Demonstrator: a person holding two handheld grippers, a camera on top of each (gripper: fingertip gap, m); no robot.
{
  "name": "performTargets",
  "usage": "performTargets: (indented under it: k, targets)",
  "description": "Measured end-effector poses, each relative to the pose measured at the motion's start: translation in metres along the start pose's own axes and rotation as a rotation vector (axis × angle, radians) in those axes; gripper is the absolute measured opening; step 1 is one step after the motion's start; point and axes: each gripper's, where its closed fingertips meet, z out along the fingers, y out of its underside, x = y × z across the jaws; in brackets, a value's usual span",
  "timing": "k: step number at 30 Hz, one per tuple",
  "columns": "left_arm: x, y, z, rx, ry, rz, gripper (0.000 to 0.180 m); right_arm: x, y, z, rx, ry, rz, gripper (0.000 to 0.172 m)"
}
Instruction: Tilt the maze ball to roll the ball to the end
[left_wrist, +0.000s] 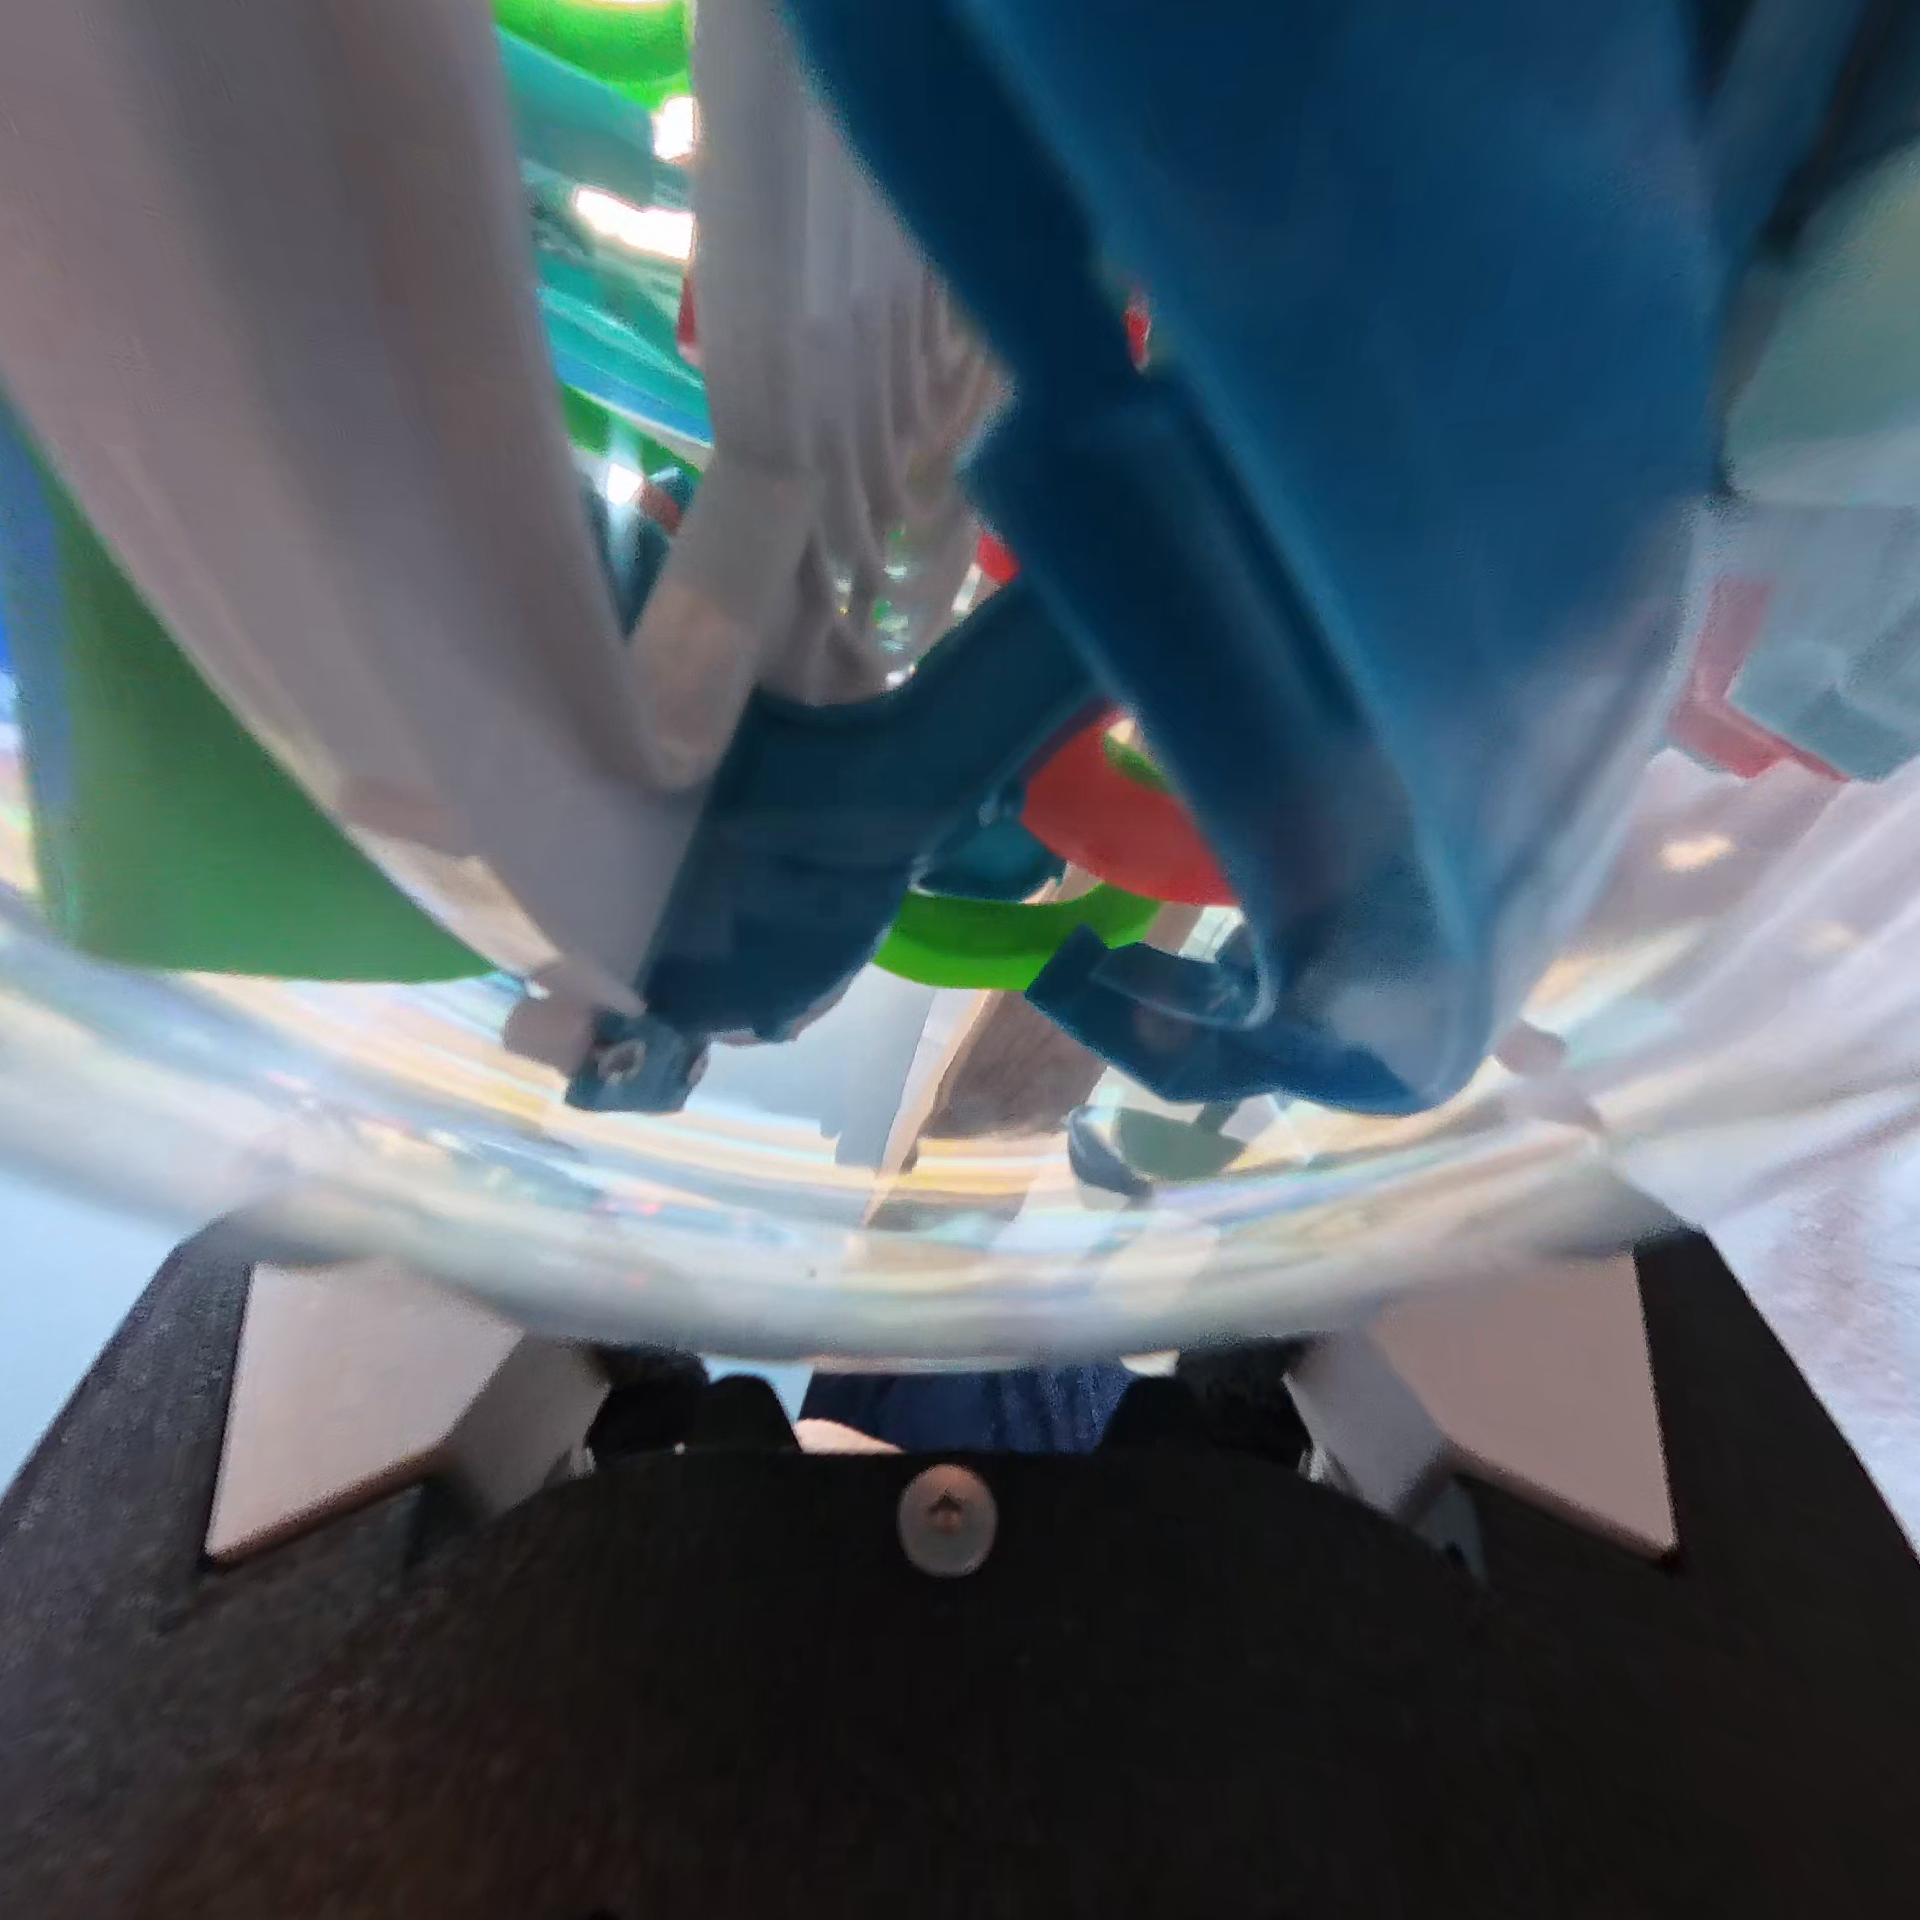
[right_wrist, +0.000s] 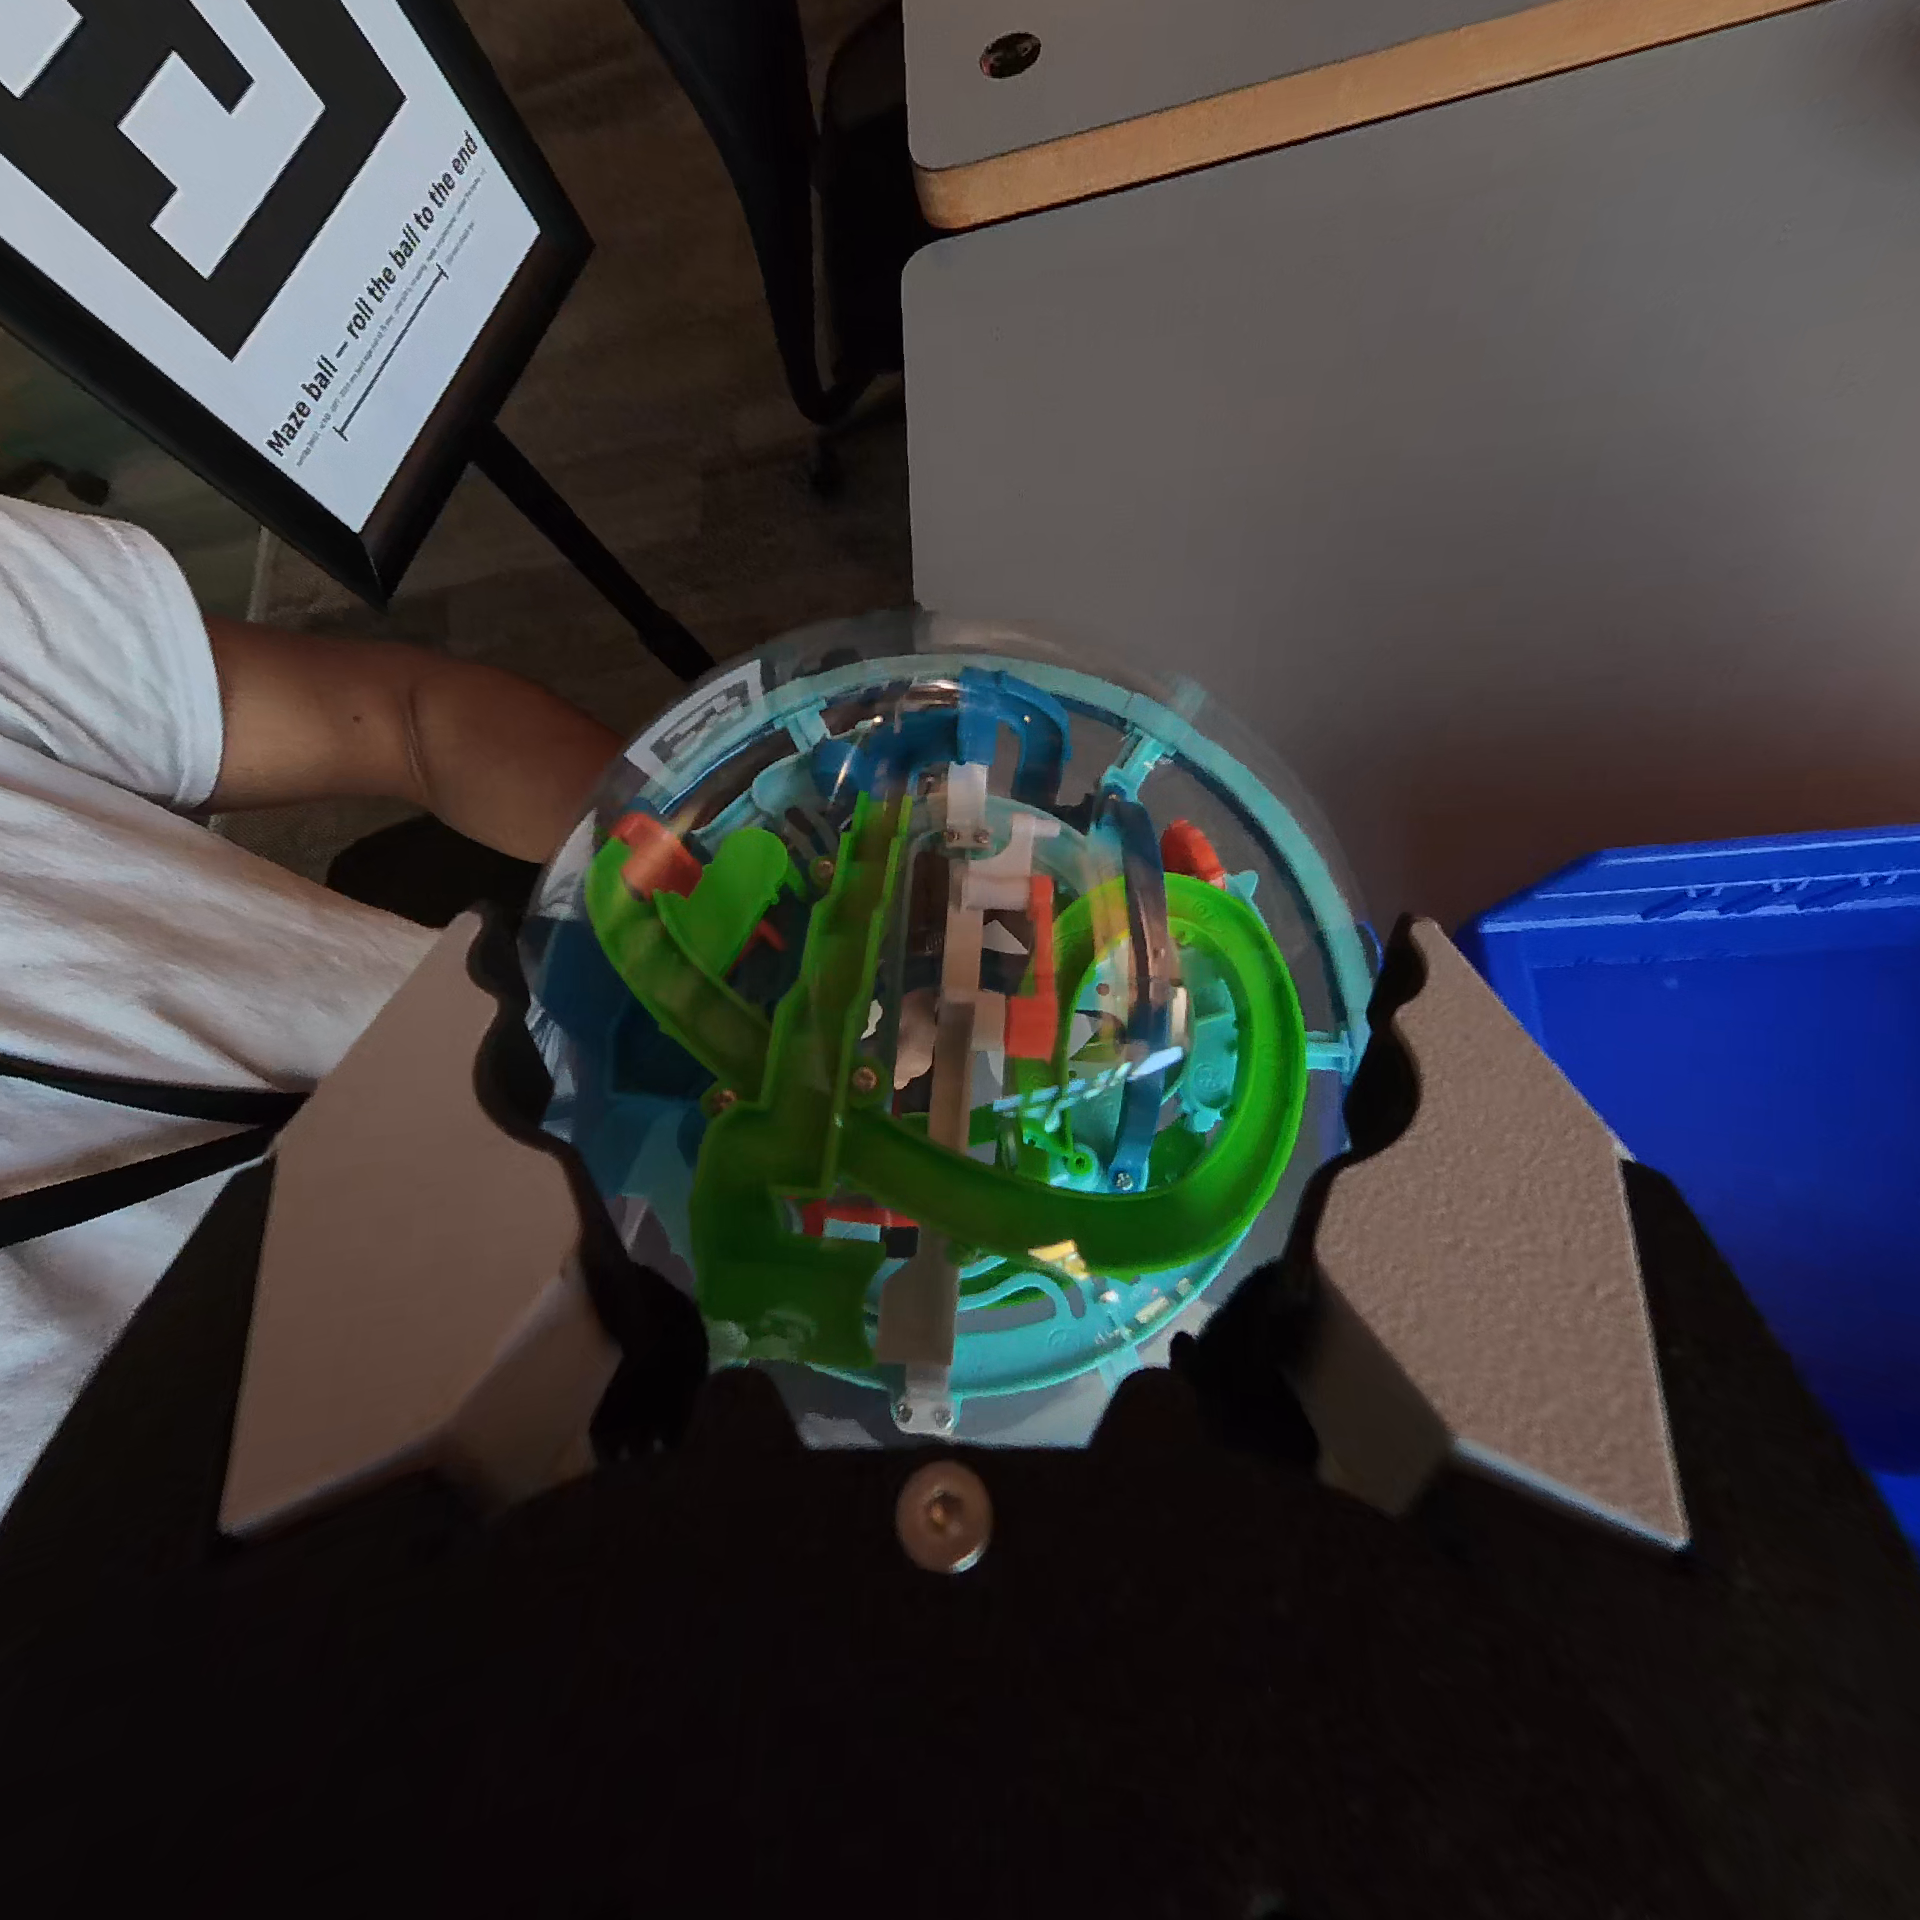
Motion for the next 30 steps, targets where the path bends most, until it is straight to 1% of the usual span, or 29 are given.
performTargets:
  k: [11,15,19,25,30]
  targets:
    - [-0.011,0.007,-0.008,-0.133,-0.073,0.074,0.154,0.001,0.009,-0.011,0.138,-0.013,-0.043,0.153]
    - [-0.013,0.008,-0.012,-0.165,-0.080,0.107,0.154,0.000,0.018,-0.016,0.132,0.003,-0.044,0.153]
    - [-0.014,0.006,-0.015,-0.177,-0.085,0.147,0.154,-0.003,0.018,-0.020,0.156,0.016,-0.067,0.153]
    - [-0.016,0.017,-0.017,-0.253,-0.093,0.202,0.154,-0.011,0.019,-0.015,0.171,0.042,-0.133,0.153]
    - [-0.016,0.014,-0.023,-0.252,-0.077,0.202,0.153,-0.009,0.024,-0.018,0.231,0.053,-0.100,0.153]
